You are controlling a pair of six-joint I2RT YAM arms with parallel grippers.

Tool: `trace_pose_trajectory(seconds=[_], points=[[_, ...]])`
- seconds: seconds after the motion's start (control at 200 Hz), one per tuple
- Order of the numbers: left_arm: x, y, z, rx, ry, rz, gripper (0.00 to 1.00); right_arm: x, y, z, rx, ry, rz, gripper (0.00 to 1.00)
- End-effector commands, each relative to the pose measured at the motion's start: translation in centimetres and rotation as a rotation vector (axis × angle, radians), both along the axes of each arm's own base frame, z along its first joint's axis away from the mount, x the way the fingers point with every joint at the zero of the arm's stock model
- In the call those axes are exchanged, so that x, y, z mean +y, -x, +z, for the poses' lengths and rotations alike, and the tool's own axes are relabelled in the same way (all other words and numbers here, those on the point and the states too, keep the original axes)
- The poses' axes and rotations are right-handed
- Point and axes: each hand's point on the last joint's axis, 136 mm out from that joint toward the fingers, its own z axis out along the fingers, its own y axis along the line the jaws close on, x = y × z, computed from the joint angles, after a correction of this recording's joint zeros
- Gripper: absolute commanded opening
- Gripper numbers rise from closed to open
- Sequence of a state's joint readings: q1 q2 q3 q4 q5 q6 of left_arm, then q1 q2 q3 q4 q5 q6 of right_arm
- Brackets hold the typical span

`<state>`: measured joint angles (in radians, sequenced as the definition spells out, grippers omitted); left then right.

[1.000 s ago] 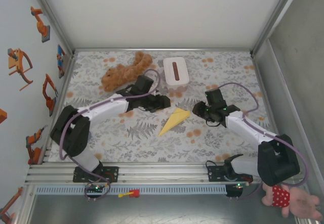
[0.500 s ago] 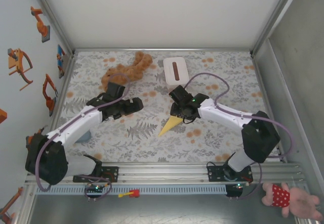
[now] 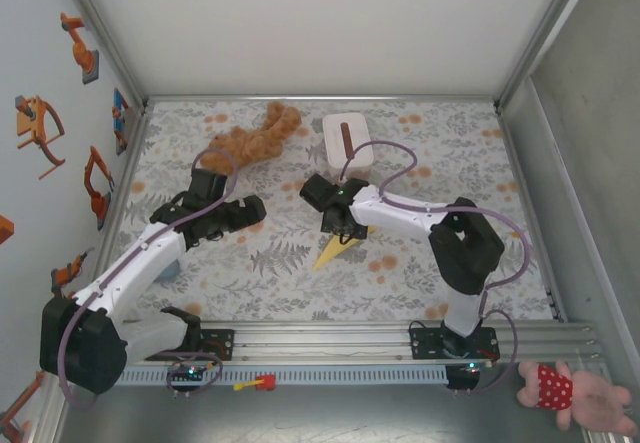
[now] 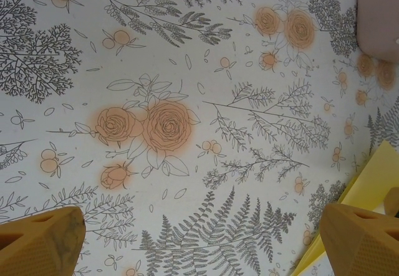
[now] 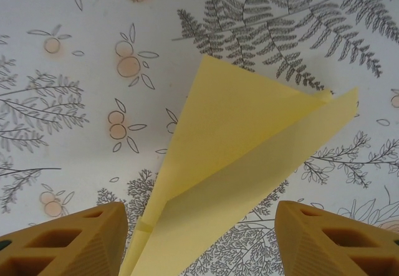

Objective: Fold a paper plane with a square sheet of paper (pick it up from the middle)
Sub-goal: Turn over the paper plane at the center of the table.

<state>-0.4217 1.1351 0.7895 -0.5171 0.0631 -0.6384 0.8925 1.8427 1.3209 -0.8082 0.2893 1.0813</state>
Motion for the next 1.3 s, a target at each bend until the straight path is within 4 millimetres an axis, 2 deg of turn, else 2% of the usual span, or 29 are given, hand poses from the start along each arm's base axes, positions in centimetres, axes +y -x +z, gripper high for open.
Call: trace_pose_trajectory(seconds=[0.0,0.155,0.411,0.701,1.297], points=[[0.6,0.7,-0.6,0.014,-0.029,-0.014,0.96,-0.7,0.3,-0.3,0.017,0.069,-0.041,0.63],[0.6,0.7,-0.8,0.020,-0.028,-0.016,0.96,-1.1,0.7,-0.9,0.042,0.091,-0.053,0.62],[0.4,0.7,-0.6,0.015,-0.016,-0.024,0.96,-2.4,1.5,0.6,0.014,0.078,-0.103,0.51],[0.3,0.7,-0.7,0.022,-0.015,-0.026,0.96,-2.5,2.2,-0.2,0.033,0.072,-0.131,0.38],[0.2,0.7,-0.9,0.034,-0.015,-0.029,0.96,-2.1,2.8,-2.0,0.070,0.052,-0.148,0.30]])
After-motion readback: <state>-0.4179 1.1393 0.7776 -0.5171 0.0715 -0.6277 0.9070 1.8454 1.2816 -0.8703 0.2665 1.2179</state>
